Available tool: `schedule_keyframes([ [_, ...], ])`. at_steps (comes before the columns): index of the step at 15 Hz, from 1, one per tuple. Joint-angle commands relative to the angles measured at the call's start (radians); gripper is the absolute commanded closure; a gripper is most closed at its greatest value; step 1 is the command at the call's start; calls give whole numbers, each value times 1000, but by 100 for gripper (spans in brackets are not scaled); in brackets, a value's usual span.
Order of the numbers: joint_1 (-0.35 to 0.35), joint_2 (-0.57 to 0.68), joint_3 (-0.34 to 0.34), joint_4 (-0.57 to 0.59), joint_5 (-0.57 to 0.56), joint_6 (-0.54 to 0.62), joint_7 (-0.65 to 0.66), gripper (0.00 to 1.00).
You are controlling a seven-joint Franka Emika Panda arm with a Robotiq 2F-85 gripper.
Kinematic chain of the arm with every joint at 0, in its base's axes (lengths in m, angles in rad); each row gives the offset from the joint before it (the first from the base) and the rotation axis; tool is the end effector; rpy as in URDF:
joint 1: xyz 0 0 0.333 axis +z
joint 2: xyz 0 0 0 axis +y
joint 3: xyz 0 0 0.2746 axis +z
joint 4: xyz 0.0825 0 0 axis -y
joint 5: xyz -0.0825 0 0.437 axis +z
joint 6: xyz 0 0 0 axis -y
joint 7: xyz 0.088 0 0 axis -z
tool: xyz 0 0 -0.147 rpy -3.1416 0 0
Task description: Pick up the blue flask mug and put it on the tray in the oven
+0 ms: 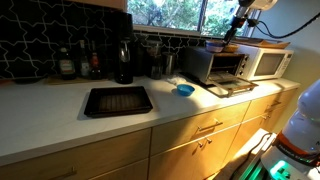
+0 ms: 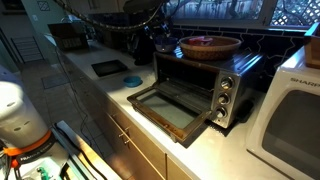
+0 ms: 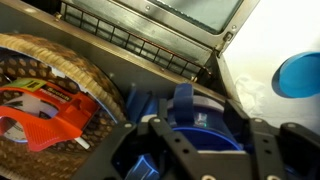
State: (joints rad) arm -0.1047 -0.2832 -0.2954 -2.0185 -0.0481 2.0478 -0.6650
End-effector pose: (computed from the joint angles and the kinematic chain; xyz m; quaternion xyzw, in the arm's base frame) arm 0.5279 -0.2366 0.5091 0.9789 0.1376 0.1384 0.0603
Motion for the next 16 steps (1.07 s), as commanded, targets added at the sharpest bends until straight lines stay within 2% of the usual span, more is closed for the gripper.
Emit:
schedule_keyframes([
  [1,-3,1,-6,2,32,-6,-63,35],
  [6,-2,7,-7,10,68,-58,-104,37],
  [10,-6,5,-5,11,72,-89,-115,50],
  [11,-7,5,-5,11,72,-89,-114,48],
  [13,-8,4,-5,13,74,-86,-110,53],
  [14,-10,4,-4,15,72,-83,-104,59],
  [16,-11,3,-3,18,70,-85,-101,61],
])
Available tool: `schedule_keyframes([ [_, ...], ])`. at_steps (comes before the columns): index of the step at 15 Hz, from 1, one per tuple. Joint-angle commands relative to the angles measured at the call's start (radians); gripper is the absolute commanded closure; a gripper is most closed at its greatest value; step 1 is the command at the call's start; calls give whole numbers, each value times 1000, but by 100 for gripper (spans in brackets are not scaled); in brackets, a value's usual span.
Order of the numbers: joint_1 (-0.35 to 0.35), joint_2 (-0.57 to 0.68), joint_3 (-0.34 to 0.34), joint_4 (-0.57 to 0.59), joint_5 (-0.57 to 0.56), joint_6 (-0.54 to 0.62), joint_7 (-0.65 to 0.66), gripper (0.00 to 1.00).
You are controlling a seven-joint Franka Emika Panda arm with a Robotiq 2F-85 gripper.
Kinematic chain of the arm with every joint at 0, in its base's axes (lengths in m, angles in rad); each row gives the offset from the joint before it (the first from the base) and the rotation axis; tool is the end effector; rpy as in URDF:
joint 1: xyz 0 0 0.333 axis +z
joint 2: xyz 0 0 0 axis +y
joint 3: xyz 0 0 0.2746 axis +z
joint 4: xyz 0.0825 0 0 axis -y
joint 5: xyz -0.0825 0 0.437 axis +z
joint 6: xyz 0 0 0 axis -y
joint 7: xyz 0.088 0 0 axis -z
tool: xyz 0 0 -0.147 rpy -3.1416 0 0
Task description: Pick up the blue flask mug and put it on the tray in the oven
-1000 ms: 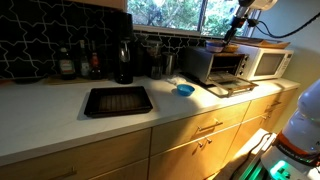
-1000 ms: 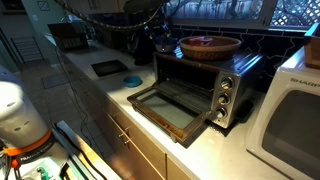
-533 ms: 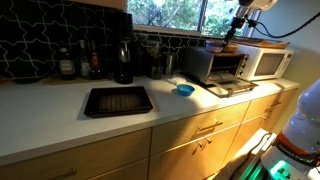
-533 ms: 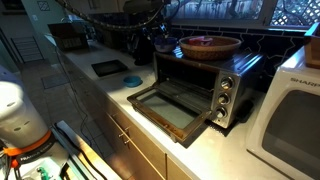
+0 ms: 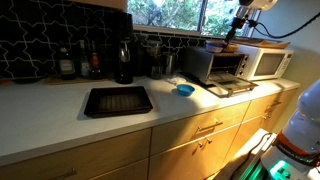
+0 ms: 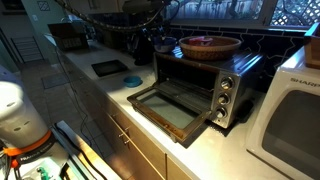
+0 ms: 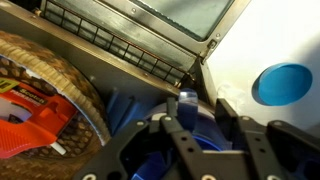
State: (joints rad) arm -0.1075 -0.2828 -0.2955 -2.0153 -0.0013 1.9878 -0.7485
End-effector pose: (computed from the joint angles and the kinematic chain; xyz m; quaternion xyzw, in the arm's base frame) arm 0.5228 -0.2312 0.5035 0.9769 0.1712 0.1237 0.0321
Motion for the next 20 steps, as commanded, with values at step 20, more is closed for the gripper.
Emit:
schedule_keyframes([
  [20,-24,-69,-32,48,120,-38,-24,95],
])
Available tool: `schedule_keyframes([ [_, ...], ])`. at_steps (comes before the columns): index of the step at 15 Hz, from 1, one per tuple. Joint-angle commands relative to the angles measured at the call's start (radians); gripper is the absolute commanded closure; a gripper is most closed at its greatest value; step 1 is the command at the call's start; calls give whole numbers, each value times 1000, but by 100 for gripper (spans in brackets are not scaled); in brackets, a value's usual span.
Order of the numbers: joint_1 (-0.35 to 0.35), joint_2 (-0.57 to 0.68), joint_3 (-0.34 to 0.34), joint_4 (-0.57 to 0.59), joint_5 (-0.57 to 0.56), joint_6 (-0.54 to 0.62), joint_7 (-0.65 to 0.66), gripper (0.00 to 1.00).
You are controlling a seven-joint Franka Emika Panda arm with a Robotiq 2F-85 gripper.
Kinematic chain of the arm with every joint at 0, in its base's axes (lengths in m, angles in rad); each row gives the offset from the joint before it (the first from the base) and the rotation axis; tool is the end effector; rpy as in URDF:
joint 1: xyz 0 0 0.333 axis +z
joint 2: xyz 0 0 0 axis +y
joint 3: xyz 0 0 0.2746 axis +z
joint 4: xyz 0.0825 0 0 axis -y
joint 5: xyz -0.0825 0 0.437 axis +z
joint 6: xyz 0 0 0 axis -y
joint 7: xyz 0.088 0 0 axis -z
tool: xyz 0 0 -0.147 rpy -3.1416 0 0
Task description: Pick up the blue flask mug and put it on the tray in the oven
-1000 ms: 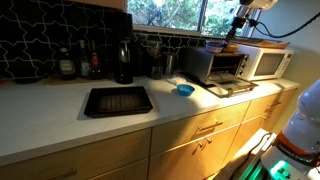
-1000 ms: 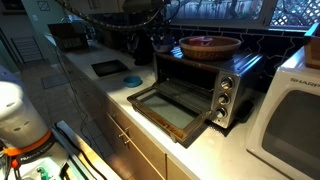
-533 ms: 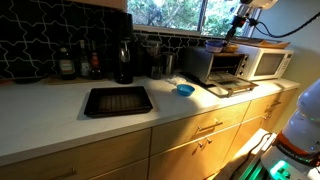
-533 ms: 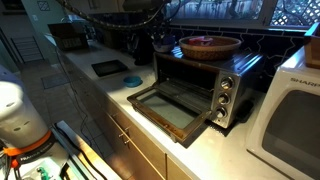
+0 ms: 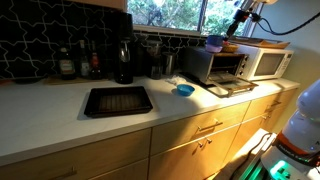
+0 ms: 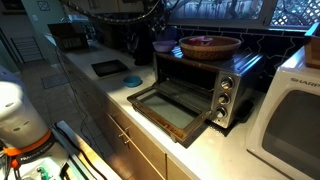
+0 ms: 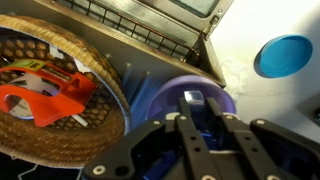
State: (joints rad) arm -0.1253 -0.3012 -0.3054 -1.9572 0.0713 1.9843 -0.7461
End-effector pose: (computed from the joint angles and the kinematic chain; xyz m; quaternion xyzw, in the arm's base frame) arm 0.5192 -0.2436 0.5465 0.9738 0.1451 0.1737 0.0203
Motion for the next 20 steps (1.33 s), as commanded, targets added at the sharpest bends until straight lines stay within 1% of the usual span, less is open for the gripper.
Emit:
schedule_keyframes([
  [1,-6,-66,-29,-16,54,-43,-34,95],
  [5,-3,-149,-58,-67,80,-88,-80,95],
  [7,-5,-198,-63,-108,67,-102,-110,95],
  [14,-16,-369,-63,-318,-3,-73,-244,95],
  [17,-28,-405,-63,-389,-45,-85,-267,95],
  [20,-36,-409,-62,-441,-91,-74,-259,95],
])
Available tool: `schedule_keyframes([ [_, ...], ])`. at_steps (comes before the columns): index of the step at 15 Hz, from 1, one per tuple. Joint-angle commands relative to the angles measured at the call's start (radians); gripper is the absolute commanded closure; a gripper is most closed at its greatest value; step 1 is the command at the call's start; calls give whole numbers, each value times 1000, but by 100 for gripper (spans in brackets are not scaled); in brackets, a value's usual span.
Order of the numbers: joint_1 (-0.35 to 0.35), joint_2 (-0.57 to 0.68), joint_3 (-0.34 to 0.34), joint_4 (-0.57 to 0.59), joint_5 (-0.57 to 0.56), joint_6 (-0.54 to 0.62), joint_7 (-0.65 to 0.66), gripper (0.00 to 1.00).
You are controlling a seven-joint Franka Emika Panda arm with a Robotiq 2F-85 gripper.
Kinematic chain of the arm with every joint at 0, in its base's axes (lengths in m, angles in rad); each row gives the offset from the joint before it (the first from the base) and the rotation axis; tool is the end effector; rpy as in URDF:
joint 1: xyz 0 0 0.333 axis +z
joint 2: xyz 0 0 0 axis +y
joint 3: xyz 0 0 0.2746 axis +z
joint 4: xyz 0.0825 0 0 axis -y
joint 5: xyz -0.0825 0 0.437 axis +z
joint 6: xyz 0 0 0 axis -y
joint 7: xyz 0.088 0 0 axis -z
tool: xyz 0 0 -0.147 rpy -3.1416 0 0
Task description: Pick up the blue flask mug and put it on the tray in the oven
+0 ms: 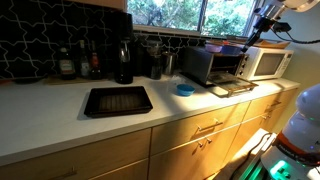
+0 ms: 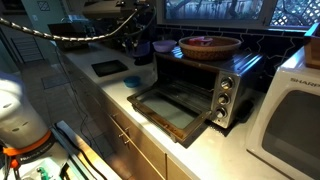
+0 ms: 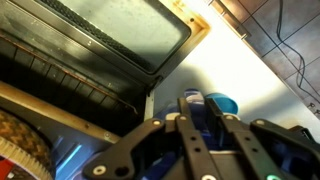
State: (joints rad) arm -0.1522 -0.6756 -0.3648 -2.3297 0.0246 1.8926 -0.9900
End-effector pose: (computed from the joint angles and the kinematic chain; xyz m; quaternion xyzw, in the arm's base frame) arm 0.4014 -0.2300 0.5038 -0.9540 -0.2535 -0.1578 0.0265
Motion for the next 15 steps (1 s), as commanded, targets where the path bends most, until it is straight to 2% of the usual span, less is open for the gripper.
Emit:
schedule_keyframes([
  [1,-11,-33,-3,-82,-56,23,-9,95],
  [7,-17,16,-12,-124,-88,61,8,95],
  [15,-49,134,-22,-109,-68,176,118,95],
])
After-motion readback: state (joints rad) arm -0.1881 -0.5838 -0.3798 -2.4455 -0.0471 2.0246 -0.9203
